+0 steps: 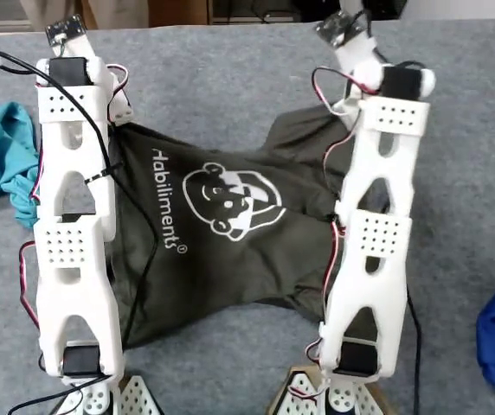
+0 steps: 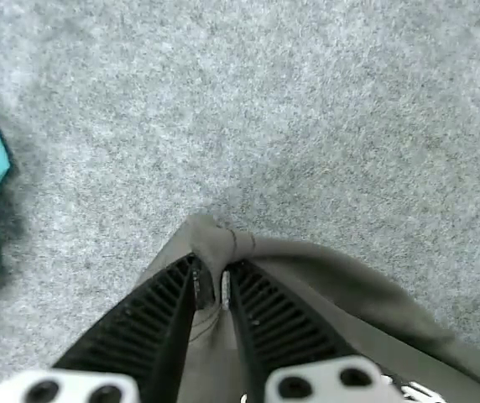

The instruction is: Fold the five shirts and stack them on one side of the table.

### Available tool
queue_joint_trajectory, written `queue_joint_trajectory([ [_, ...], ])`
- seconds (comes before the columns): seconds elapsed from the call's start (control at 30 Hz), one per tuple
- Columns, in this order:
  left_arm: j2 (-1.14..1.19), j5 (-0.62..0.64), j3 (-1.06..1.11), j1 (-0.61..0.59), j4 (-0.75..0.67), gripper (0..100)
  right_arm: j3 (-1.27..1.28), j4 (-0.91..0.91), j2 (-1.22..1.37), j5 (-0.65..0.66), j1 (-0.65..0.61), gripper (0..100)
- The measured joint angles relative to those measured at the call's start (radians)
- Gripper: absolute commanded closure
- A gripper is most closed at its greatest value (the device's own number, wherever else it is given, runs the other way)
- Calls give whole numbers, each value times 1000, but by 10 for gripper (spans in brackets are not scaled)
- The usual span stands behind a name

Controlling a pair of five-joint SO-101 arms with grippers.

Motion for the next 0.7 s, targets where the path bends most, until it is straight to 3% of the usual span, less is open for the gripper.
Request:
queue_joint_trajectory([
  [0.13,-25,-6,23,-5,0,981,0,0,-98,0,2,993],
  [0.43,-310,-183,144,35,0,981,-2,2,-416,-3,9,993],
  [0.7,-552,-370,574,91,0,979,95,2,-471,-3,9,993],
])
